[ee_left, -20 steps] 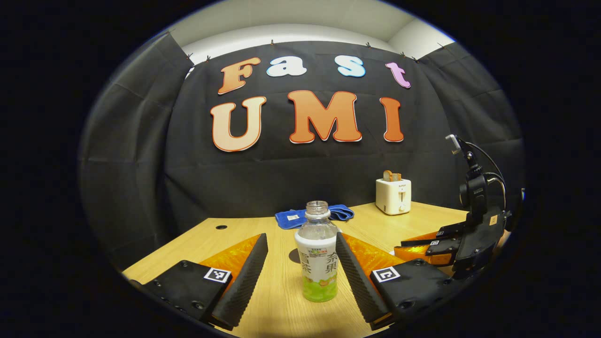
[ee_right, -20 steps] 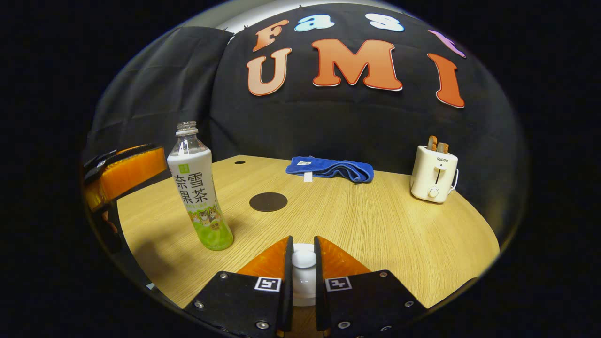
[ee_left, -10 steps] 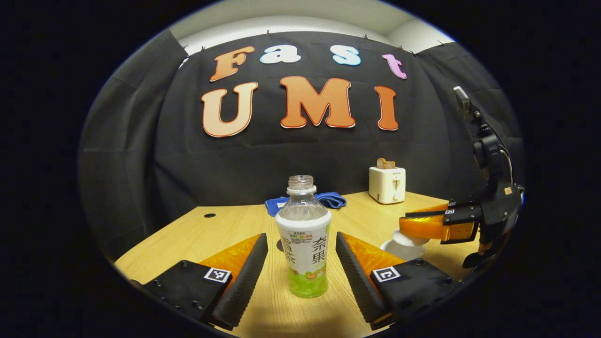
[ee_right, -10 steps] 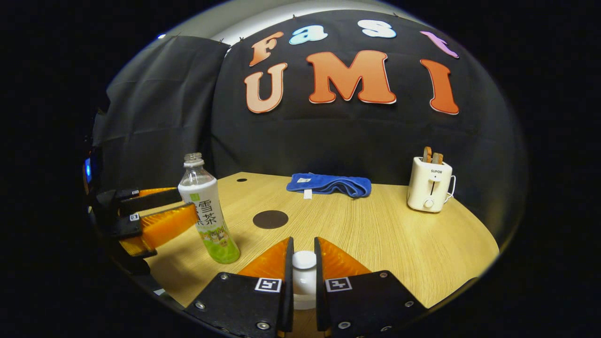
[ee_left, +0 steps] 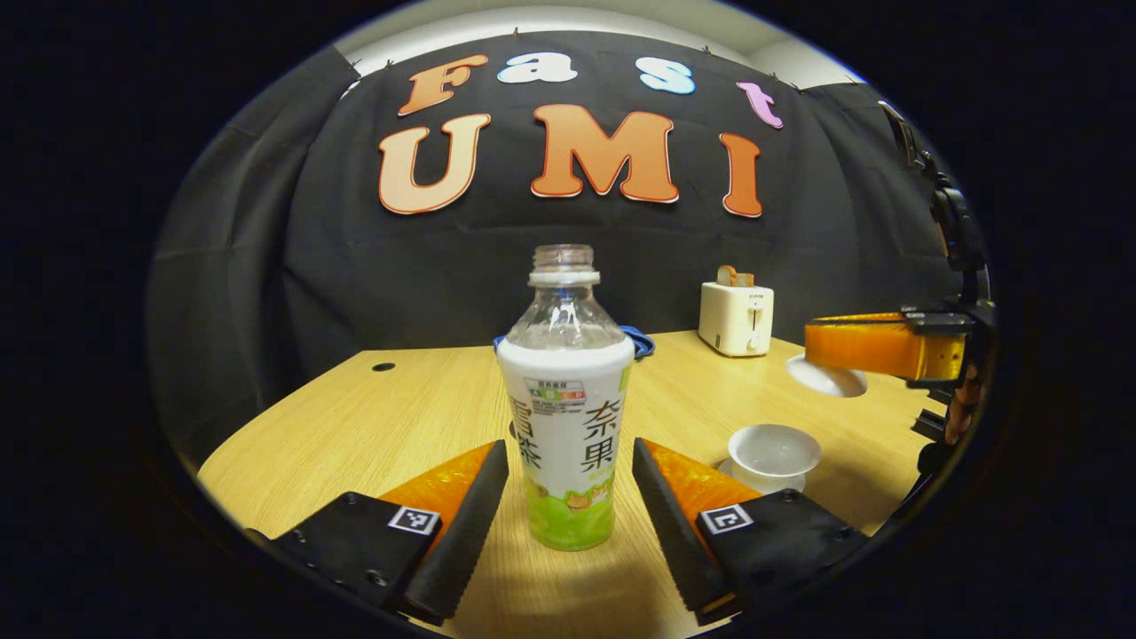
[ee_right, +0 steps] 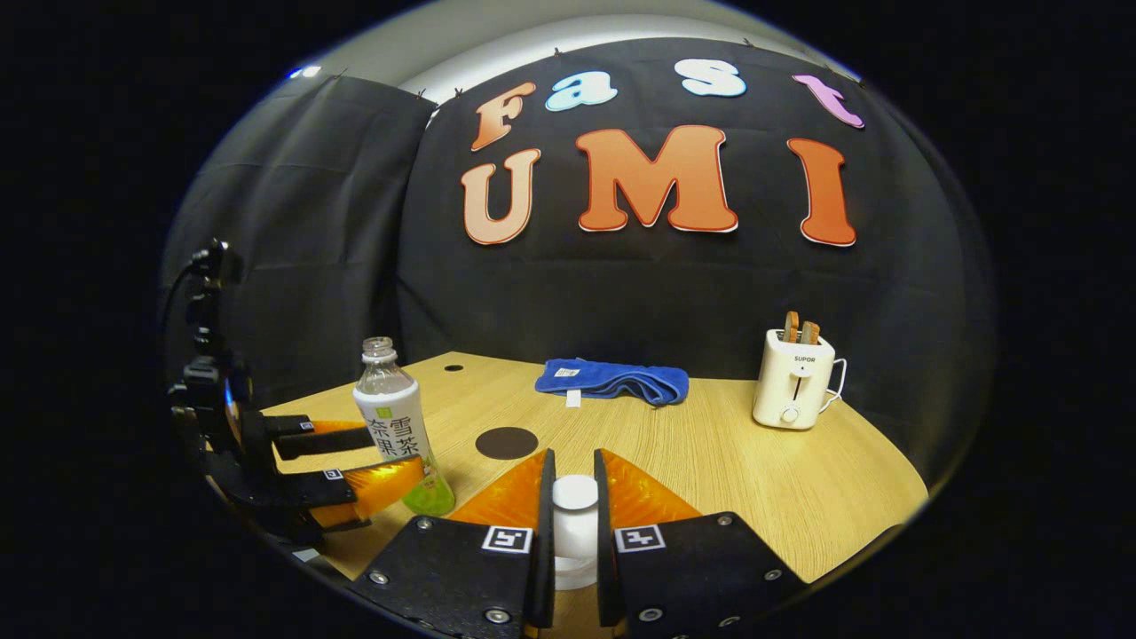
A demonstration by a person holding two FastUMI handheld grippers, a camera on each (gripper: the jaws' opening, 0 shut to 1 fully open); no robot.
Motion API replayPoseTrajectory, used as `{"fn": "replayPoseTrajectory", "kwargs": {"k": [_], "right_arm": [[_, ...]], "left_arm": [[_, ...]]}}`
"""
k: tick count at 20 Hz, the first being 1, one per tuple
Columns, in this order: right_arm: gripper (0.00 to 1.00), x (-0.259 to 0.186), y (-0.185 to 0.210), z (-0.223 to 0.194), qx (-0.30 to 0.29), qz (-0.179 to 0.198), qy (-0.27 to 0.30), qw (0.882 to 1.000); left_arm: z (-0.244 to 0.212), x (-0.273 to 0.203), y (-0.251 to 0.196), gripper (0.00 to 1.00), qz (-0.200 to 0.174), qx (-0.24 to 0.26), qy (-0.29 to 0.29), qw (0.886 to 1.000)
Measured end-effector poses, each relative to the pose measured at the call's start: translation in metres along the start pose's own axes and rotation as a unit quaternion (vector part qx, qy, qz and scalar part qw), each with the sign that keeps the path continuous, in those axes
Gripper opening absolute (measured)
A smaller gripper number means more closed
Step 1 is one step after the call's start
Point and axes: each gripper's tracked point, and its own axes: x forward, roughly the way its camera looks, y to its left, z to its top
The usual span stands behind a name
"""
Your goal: Open the teacup lid with one hand, grasp the water bottle and pour water into the teacup with the other hand; after pouring, place the water bottle on the coaster and then close the teacup lid.
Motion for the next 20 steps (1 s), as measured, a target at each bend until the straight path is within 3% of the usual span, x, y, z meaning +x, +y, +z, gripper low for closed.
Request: {"fn": "replayPoseTrajectory", "kwargs": {"k": [6,9,15,20], "right_arm": [[0.19,-0.003,-0.005,0.004,0.004,-0.006,-0.005,1.000],[0.19,-0.004,-0.006,0.003,0.004,-0.005,-0.005,1.000],[0.19,-0.008,-0.011,0.003,0.008,-0.009,-0.007,1.000],[0.19,-0.012,-0.020,0.001,0.007,-0.016,-0.008,1.000]], "left_arm": [[-0.012,0.004,0.002,0.81,0.001,-0.003,0.013,1.000],[-0.011,0.006,0.004,0.70,0.003,-0.010,0.010,1.000],[-0.010,0.011,0.015,0.64,0.009,-0.030,0.000,1.000],[-0.010,0.012,0.030,0.67,0.050,0.051,0.014,0.997]]}}
